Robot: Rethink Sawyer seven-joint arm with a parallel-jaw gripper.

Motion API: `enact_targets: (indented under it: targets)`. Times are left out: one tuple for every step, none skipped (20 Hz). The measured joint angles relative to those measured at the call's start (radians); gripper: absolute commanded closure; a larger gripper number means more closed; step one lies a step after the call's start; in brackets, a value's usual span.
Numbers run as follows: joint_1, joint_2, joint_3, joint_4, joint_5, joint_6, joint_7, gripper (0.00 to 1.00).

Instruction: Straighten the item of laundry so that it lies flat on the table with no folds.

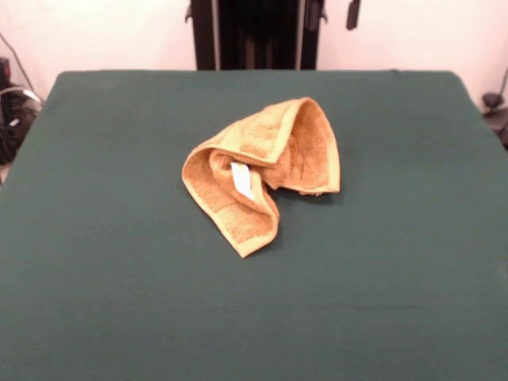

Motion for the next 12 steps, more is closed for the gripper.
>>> enact_targets:
  targets:
    - [-0.001, 0.01, 0.0, 0.0, -0.003, -0.004, 0.0, 0.0]
    - [-0.003, 0.027, 0.0, 0.0, -0.009, -0.011, 0.0, 0.0]
    - [-0.004, 0.035, 0.0, 0.0, -0.012, -0.014, 0.0, 0.0]
    - [-0.005, 0.043, 0.0, 0.0, -0.015, -0.015, 0.0, 0.0]
    - [-0.006, 0.051, 0.0, 0.0, -0.019, -0.015, 0.0, 0.0]
    - [-0.007, 0.057, 0.0, 0.0, -0.022, -0.015, 0.0, 0.0]
    - [-0.009, 0.062, 0.0, 0.0, -0.025, -0.015, 0.0, 0.0]
    - [-0.012, 0.068, 0.0, -0.001, -0.029, -0.015, 0.0, 0.0]
    - [-0.016, 0.073, 0.0, -0.001, -0.031, -0.015, 0.0, 0.0]
    - [-0.021, 0.077, 0.0, -0.002, -0.033, -0.015, 0.0, 0.0]
    - [-0.025, 0.081, 0.0, -0.003, -0.035, -0.015, 0.0, 0.0]
    - [-0.033, 0.088, 0.0, -0.007, -0.038, -0.015, 0.0, 0.0]
